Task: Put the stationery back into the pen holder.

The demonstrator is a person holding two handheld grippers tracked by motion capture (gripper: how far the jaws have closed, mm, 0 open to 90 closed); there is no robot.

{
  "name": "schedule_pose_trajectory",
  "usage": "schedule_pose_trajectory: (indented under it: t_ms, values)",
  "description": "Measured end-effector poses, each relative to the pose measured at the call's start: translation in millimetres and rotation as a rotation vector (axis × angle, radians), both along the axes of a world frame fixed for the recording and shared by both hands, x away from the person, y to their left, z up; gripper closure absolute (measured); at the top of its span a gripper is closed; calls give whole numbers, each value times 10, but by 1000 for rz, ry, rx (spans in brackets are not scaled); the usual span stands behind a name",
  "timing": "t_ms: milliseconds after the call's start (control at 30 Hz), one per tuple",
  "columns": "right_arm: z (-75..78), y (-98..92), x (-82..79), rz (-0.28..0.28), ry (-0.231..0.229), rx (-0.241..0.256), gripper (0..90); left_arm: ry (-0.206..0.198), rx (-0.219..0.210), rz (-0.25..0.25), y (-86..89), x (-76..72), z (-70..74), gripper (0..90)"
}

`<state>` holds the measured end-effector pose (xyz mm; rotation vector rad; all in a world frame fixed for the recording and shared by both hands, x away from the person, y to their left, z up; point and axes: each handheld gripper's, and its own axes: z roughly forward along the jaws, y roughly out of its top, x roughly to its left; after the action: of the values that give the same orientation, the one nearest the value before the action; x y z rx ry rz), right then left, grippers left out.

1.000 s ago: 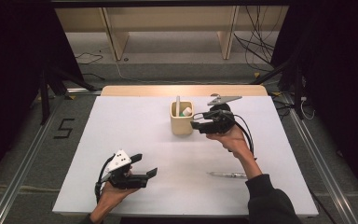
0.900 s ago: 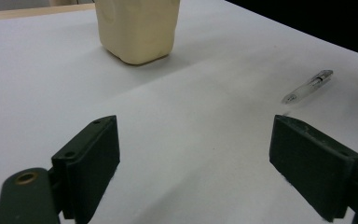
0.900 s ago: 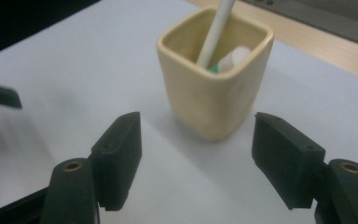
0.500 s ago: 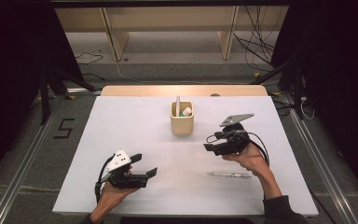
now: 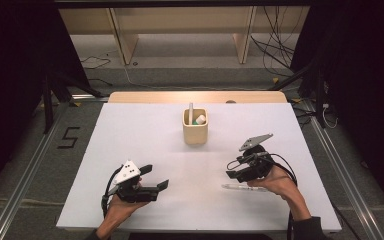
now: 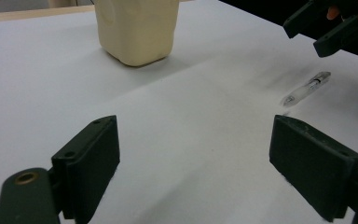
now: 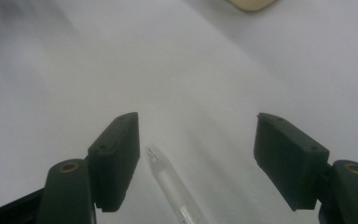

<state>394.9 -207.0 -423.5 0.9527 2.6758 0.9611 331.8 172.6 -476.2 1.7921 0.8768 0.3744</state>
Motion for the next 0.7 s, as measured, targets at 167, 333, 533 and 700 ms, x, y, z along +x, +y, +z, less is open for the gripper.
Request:
schedule_pose_trajectory:
  t_ms: [167, 333, 533, 700]
  values:
    - [-39, 26, -37, 36, 17, -61, 318, 0, 2, -3, -6, 0, 0, 159]
    - [-44, 33, -74, 43, 16, -93, 332, 0, -1, -4, -6, -3, 1, 158]
    - [-85, 54, -95, 61, 22, -138, 339, -1, 2, -3, -7, -1, 0, 158]
    - [-111, 77, -116, 75, 30, -175, 340, -2, 3, -4, -5, -2, 1, 159]
